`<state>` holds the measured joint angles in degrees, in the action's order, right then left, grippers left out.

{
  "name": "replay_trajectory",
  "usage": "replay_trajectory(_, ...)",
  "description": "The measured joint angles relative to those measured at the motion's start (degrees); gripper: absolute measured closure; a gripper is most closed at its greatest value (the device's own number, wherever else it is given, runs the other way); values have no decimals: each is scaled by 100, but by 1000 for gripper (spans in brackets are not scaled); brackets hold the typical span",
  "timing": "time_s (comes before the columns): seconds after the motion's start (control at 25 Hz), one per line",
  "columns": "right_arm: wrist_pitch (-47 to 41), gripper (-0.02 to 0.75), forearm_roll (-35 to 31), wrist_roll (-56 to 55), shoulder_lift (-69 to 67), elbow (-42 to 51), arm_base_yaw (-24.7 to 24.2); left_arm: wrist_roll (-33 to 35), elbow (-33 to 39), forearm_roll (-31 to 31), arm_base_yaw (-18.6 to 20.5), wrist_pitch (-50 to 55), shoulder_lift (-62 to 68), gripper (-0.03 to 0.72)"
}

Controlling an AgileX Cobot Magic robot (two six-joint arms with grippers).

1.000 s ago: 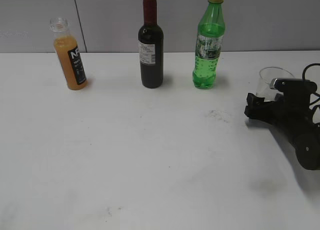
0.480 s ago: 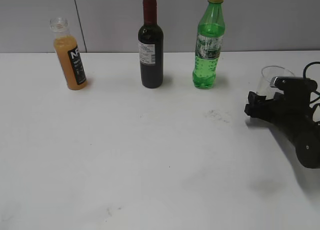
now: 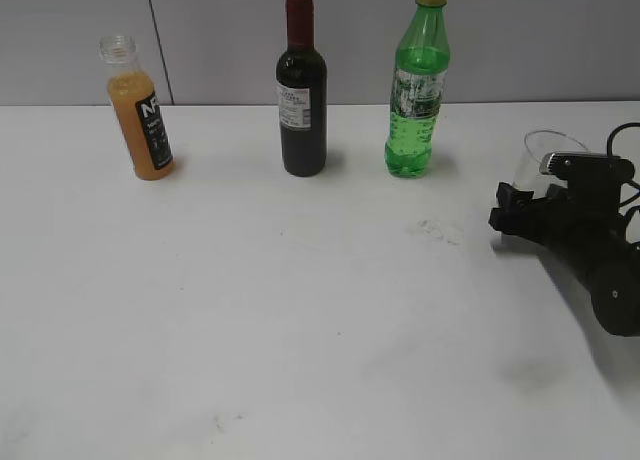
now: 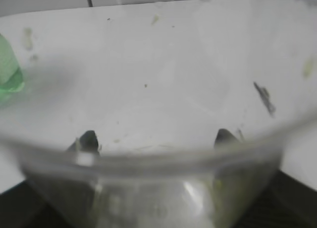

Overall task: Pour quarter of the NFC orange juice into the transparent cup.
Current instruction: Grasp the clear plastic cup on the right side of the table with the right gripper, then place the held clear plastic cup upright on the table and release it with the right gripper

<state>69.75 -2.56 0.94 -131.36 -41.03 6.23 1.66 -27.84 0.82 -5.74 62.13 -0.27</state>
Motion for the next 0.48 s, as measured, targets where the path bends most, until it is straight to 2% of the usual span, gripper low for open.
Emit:
replay_trajectory(0.24,0,207,183,139,0,0,0,0,0,0,0,0,0,119)
replay_trajectory(0.36,-7,207,891,329,68,0,0,0,0,0,0,0,0,119)
replay_trajectory(0.48,-14,207,1870,375,229,0,0,0,0,0,0,0,0,119)
